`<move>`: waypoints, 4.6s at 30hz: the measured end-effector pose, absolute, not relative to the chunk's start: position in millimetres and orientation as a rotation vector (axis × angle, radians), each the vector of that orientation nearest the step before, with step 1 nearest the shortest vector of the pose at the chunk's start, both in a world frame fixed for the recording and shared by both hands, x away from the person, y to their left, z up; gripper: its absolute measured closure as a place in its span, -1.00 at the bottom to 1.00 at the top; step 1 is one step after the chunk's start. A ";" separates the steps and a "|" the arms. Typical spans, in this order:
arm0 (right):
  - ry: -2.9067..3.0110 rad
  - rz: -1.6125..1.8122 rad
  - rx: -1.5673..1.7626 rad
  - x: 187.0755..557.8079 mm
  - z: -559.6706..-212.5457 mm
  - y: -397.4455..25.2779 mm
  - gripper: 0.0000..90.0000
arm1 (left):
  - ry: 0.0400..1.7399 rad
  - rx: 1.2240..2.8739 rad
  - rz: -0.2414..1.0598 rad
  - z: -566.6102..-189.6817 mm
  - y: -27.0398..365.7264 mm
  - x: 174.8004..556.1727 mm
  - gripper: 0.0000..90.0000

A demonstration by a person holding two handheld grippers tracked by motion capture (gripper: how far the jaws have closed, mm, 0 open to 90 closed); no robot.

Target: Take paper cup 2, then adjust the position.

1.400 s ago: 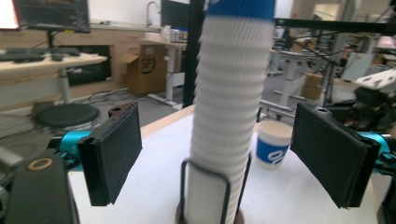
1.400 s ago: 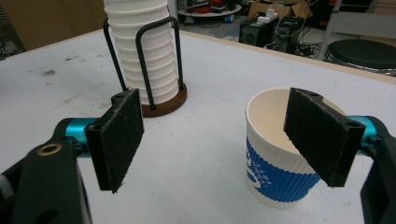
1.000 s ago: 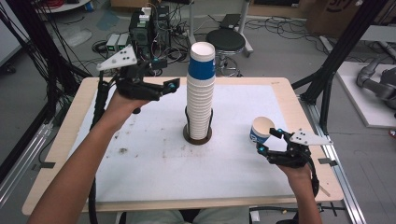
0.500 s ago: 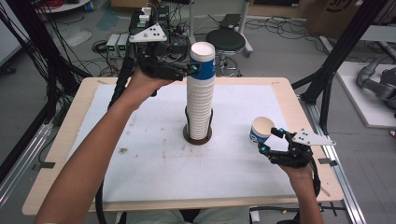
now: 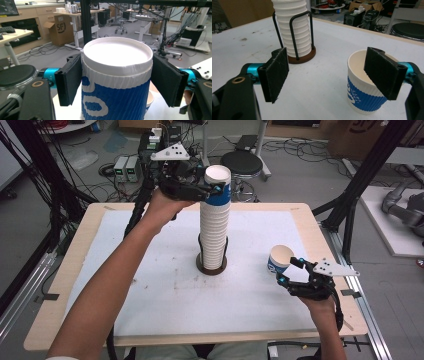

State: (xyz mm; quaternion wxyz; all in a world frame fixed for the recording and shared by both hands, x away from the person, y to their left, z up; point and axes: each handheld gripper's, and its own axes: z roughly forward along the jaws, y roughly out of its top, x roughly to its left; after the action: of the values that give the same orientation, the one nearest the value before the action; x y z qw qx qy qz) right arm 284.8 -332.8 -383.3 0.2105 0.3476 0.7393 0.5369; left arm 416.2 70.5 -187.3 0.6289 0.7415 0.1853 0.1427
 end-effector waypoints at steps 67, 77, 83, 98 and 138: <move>2.087 1.499 0.952 286.1 -386.7 -322.6 -0.54 | 0.422 1.517 0.441 -187.6 203.4 368.3 -0.33; 2.098 1.499 0.946 286.8 -387.7 -319.1 -0.54 | 0.434 1.570 0.397 -235.7 208.2 359.5 -0.33; 2.108 1.498 0.942 287.4 -388.8 -317.2 -0.54 | 0.436 1.599 0.385 -269.2 205.2 352.2 -0.33; 2.114 1.508 0.930 291.1 -390.6 -313.6 -0.54 | 0.442 1.592 0.353 -321.7 198.5 333.5 -0.33; 2.264 1.642 0.723 288.2 -385.8 -261.7 -0.54 | 0.394 1.597 0.220 -376.3 162.2 311.3 -0.33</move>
State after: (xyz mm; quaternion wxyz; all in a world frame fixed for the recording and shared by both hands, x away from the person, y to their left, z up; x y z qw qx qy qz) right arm 288.2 -261.7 -385.8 0.1260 0.2483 0.7775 0.5639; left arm 311.3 162.2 -376.3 0.6751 0.7098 0.1754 0.0980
